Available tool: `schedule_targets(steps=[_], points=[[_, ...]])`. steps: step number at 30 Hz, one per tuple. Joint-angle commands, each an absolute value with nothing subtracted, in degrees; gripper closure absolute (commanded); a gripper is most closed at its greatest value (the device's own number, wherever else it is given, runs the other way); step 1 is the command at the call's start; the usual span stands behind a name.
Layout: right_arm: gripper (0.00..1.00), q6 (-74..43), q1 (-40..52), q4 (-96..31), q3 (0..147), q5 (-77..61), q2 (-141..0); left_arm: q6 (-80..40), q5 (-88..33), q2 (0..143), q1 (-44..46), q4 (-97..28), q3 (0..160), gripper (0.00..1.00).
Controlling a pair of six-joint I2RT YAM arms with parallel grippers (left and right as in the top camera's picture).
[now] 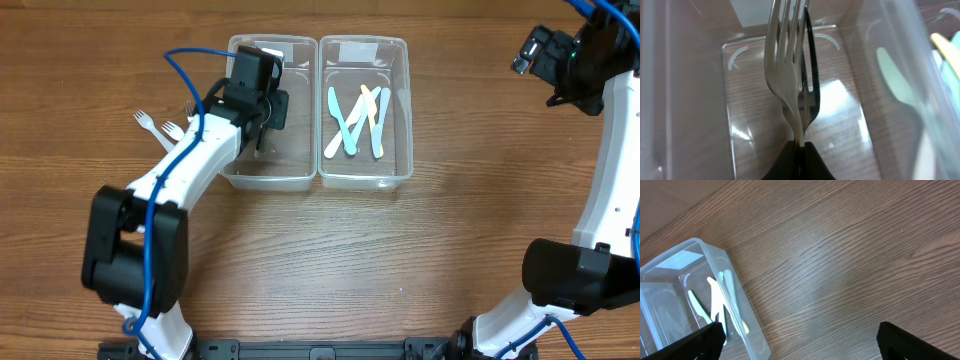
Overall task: Pack container
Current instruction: 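Carry the metal forks into the left container and release, then return the left gripper to the forks and grasp another metal fork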
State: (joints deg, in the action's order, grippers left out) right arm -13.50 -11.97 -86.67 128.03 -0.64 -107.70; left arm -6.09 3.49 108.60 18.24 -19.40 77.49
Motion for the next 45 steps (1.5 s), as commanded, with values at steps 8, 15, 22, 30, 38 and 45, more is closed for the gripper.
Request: schedule_targets(steps=[8, 15, 22, 30, 38, 45], points=[[0.00, -13.93, -12.08, -87.22, 128.22, -0.14, -107.77, -6.24, 6.15, 105.97, 17.72, -29.45, 87.81, 0.29], [0.00, -13.96, -12.08, -87.37, 128.22, -0.14, -107.77, -12.97, 17.67, 102.00, 13.06, -47.18, 96.33, 0.25], [0.00, -13.96, -12.08, -87.37, 128.22, -0.14, -107.77, -22.48, 6.04, 107.02, 1.61, -50.83, 91.94, 0.24], [0.00, -13.96, -12.08, -87.37, 128.22, -0.14, -107.77, -28.18, -0.82, 119.90, -1.58, -50.68, 90.39, 0.32], [0.00, -13.96, -12.08, -87.33, 128.22, -0.14, -107.77, -28.27, -5.80, 126.58, -1.04, -50.54, 90.39, 0.37], [0.00, -13.93, -12.08, -87.11, 128.22, -0.14, -107.77, -28.40, -5.58, 126.76, -0.95, -50.50, 90.39, 0.62]])
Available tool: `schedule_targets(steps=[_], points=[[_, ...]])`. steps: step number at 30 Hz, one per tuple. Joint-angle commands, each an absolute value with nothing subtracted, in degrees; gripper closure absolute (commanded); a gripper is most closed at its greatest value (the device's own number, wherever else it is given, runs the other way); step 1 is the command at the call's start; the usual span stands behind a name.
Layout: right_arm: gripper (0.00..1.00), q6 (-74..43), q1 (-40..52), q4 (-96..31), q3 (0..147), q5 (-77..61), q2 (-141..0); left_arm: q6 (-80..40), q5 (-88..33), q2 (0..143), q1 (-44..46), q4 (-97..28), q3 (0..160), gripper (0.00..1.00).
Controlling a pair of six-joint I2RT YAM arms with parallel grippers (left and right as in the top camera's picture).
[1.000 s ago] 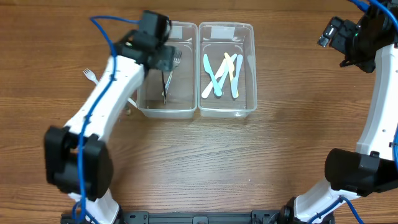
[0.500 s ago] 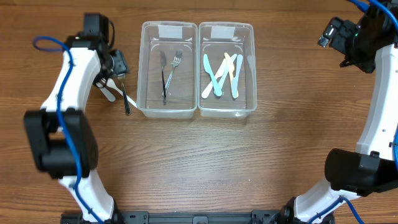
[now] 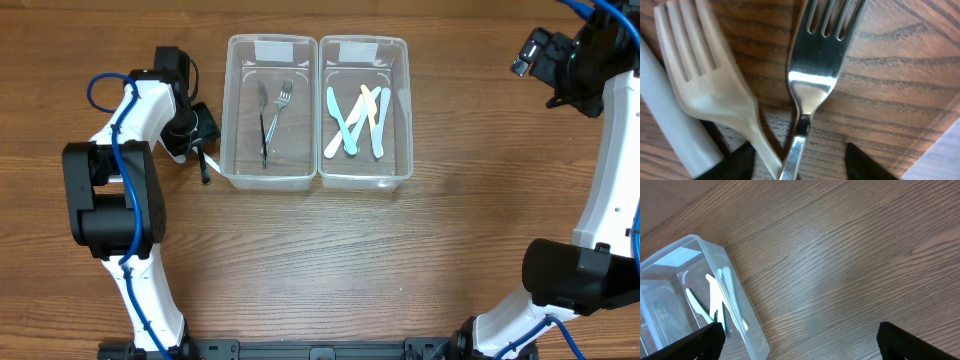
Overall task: Pack container
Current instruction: 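Return the left gripper to the forks and grasp another metal fork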
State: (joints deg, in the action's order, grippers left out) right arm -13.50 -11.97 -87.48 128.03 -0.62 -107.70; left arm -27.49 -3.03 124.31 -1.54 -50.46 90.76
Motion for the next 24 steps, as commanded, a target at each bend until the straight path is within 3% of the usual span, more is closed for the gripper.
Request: schedule_targets(steps=[1, 3, 10, 24], points=[[0.00, -13.96, -12.08, -87.11, 128.22, -0.14, -107.77, -28.60, -5.58, 126.76, -0.95, -50.48, 90.39, 0.70], [0.00, -13.93, -12.08, -87.11, 128.22, -0.14, -107.77, -28.80, -5.58, 126.76, -1.06, -50.50, 90.39, 0.80], [0.00, -13.93, -12.08, -87.11, 128.22, -0.14, -107.77, -28.77, -4.21, 126.65, -1.13, -51.05, 90.74, 0.96], [0.00, -13.93, -12.08, -86.80, 128.22, -0.12, -107.77, -20.27, 1.87, 114.08, 0.40, -63.31, 107.61, 0.96]])
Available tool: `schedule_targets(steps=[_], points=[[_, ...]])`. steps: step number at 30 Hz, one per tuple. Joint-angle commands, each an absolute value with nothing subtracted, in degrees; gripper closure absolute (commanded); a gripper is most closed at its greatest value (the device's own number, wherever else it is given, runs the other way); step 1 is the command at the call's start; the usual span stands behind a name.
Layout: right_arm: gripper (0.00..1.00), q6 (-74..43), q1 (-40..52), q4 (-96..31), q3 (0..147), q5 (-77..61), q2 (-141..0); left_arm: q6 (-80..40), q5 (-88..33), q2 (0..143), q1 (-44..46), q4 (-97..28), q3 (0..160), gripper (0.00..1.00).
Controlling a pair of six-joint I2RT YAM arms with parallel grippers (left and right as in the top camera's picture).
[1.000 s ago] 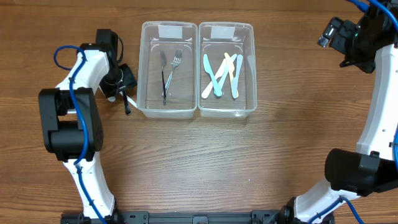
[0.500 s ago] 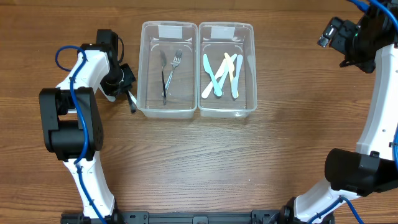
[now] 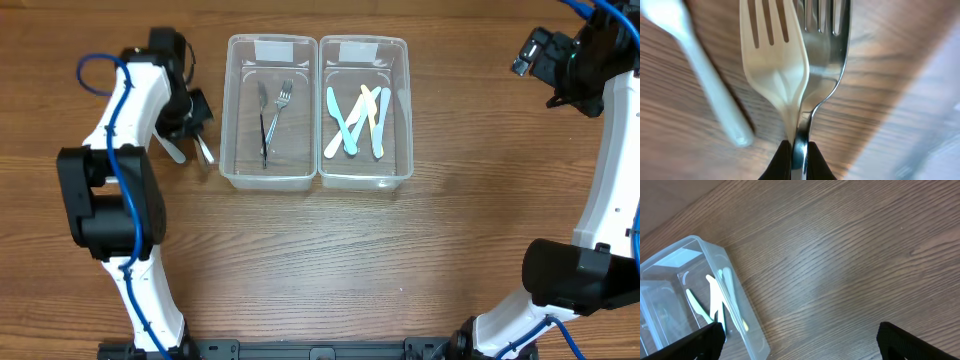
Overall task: Pack container
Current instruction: 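Return the left gripper to the forks and grasp another metal fork, then place the metal fork into the left container and release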
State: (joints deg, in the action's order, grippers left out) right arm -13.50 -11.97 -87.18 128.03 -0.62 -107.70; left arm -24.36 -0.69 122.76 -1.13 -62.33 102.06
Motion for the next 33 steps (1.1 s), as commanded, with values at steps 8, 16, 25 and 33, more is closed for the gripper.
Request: schedule_targets(steps=[8, 16, 25, 33], points=[[0.00, -13.96, -12.08, -86.02, 128.22, -0.14, -107.77, -17.96, 1.54, 105.97, 9.69, -61.34, 110.26, 0.96], [0.00, -13.96, -12.08, -86.52, 128.22, -0.14, -107.77, -22.48, 6.90, 115.42, 19.84, -58.11, 109.56, 0.96], [0.00, -13.93, -12.08, -87.11, 128.22, -0.14, -107.77, -21.61, 5.96, 123.33, 19.86, -57.63, 109.78, 0.46], [0.00, -13.93, -12.08, -87.07, 128.22, -0.12, -107.77, -21.63, 6.04, 117.56, 18.20, -64.47, 118.10, 0.31]])
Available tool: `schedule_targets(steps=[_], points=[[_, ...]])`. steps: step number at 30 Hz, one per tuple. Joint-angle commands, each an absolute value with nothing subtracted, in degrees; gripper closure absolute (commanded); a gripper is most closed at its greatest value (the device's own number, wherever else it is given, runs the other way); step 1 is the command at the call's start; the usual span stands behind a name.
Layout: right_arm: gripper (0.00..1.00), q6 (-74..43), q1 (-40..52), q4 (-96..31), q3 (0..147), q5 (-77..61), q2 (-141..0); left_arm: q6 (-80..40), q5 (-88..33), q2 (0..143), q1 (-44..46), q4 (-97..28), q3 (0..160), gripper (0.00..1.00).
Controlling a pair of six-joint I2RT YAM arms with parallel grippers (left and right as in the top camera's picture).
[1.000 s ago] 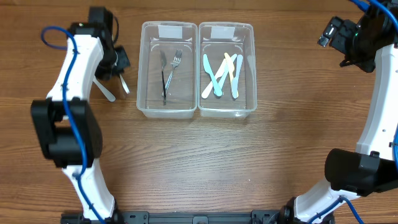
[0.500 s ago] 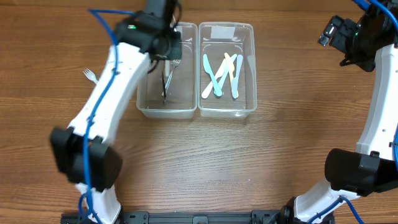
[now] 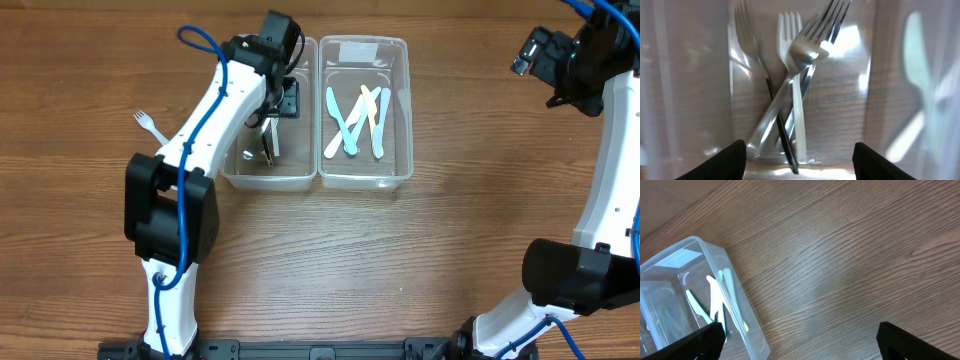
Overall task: Pack container
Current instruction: 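Place the metal fork into the left container and release, then move the left gripper down onto the white plastic fork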
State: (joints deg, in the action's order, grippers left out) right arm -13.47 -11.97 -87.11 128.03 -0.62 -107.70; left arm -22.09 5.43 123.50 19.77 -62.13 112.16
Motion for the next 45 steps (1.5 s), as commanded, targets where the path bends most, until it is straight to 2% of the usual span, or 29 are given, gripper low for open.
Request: schedule_targets(steps=[1, 5, 8, 10, 16, 22, 30, 36, 38, 39, 41, 43, 44, 45], points=[[0.00, -13.93, -12.08, -87.07, 128.22, -0.12, -107.77, -21.65, 6.26, 116.77, 17.65, -65.82, 119.26, 0.31], [0.00, -13.93, -12.08, -87.13, 128.22, -0.14, -107.77, -24.49, 10.33, 114.28, 14.26, -70.81, 120.20, 0.30], [0.00, -13.93, -12.08, -87.26, 128.22, -0.14, -107.77, -28.99, 13.21, 114.85, 10.50, -74.96, 119.92, 0.25], [0.00, -13.93, -12.08, -87.39, 128.22, -0.14, -107.77, -32.88, 12.73, 115.85, 7.31, -76.14, 119.07, 0.18], [0.00, -13.96, -12.08, -87.50, 128.22, -0.14, -107.77, -42.33, 7.46, 119.04, -0.51, -72.49, 112.25, 0.17], [0.00, -13.93, -12.08, -87.57, 128.22, -0.14, -107.77, -44.12, 3.29, 125.05, -4.75, -68.58, 107.07, 0.25], [0.00, -13.93, -12.08, -88.66, 128.22, -0.12, -107.77, -43.70, 4.89, 132.75, -6.20, -68.27, 107.07, 0.30], [0.00, -13.91, -12.08, -88.86, 128.22, -0.10, -107.77, -42.68, 4.93, 134.52, -6.44, -66.76, 107.04, 0.39], [0.00, -13.91, -12.08, -88.86, 128.22, -0.12, -107.77, -41.91, 4.93, 134.54, -6.46, -66.15, 107.04, 0.45], [0.00, -13.91, -12.08, -88.88, 128.22, -0.12, -107.77, -41.69, 4.97, 134.54, -6.48, -65.98, 107.04, 0.51], [0.00, -13.91, -12.08, -88.88, 128.22, -0.10, -107.77, -41.50, 5.15, 134.54, -6.52, -65.89, 107.04, 0.66], [0.00, -13.91, -12.08, -88.88, 128.22, -0.12, -107.77, -41.30, 5.10, 134.54, -6.52, -65.76, 107.04, 0.87], [0.00, -13.91, -12.08, -88.88, 128.22, -0.12, -107.77, -41.08, 5.10, 134.54, -6.52, -65.73, 107.04, 0.94], [0.00, -13.91, -12.08, -88.88, 128.22, -0.10, -107.77, -41.08, 5.10, 134.54, -6.52, -65.76, 107.04, 0.96]])
